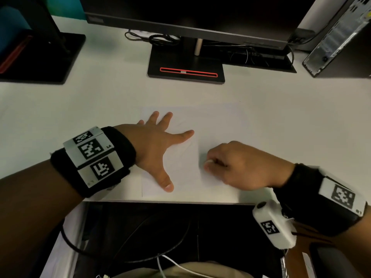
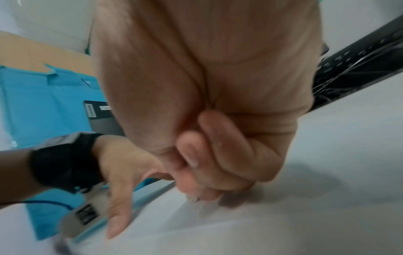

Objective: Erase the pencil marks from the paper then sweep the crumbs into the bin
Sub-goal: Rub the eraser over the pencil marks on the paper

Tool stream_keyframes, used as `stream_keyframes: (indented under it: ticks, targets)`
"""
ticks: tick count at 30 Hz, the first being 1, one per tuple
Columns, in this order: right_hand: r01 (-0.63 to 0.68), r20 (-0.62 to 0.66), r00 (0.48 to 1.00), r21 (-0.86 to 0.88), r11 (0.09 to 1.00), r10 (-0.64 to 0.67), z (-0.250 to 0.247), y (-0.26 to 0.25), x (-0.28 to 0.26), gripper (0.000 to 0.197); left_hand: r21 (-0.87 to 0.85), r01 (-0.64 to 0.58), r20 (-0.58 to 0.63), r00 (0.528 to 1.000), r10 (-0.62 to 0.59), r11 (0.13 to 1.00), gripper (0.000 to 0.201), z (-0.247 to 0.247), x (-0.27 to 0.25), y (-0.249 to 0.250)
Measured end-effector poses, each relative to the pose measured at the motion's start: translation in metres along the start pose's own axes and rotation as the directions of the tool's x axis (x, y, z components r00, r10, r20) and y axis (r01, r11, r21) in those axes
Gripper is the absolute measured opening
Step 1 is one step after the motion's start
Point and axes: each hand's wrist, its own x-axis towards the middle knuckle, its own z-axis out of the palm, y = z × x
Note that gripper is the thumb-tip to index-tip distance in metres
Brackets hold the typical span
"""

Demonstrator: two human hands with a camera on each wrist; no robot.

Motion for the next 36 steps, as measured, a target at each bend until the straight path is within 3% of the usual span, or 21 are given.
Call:
stream_keyframes:
  ticks: [2,6,10,15,18,20,24,28,33,36]
  targets:
    - [0.044,0.047,0.998,-0.018,0.999,-0.043,0.005,-0.007,-0.001,0.038,0.008,-0.005,-0.001,1.000,0.005,1.000,0.143,0.001,0.001,0.000]
    - [-0.043,0.000,0.999,-0.008,0.999,0.043,-0.010,0.009,0.008,0.038,0.005,-0.008,0.001,1.000,0.008,1.000,0.143,0.000,0.001,0.000]
    - [0.090,0.083,0.993,-0.051,0.995,-0.085,0.002,-0.007,0.007,0.033,0.003,-0.009,-0.005,1.000,0.009,1.000,0.143,0.002,0.002,-0.001]
    - [-0.013,0.005,1.000,-0.040,0.999,0.013,-0.017,0.009,0.015,0.040,-0.004,-0.005,-0.002,1.000,0.005,1.000,0.143,0.001,0.002,0.000]
    - [0.103,0.070,0.993,-0.063,0.993,-0.099,-0.002,-0.004,0.012,0.035,-0.001,-0.007,-0.005,1.000,0.007,1.000,0.143,0.001,0.002,0.000]
    - [0.104,0.104,0.989,-0.024,0.994,-0.101,0.000,-0.004,0.011,0.036,-0.002,-0.012,-0.008,1.000,0.012,1.000,0.143,0.002,0.003,-0.001]
    - [-0.009,0.002,1.000,-0.030,1.000,0.009,-0.019,0.014,0.019,0.038,-0.010,-0.015,-0.007,1.000,0.015,1.000,0.143,0.002,0.002,-0.002]
    - [0.134,0.092,0.987,-0.055,0.989,-0.129,0.001,-0.006,0.013,0.033,-0.006,-0.014,-0.002,1.000,0.014,1.000,0.144,0.002,0.003,-0.001]
    - [-0.004,0.008,1.000,-0.040,0.999,0.004,-0.022,0.009,0.022,0.042,-0.007,-0.012,-0.002,1.000,0.012,1.000,0.143,0.001,0.001,-0.001]
    - [0.067,0.029,0.997,-0.081,0.994,-0.065,-0.013,0.002,0.019,0.037,-0.010,-0.014,-0.004,1.000,0.014,1.000,0.144,0.001,0.002,-0.001]
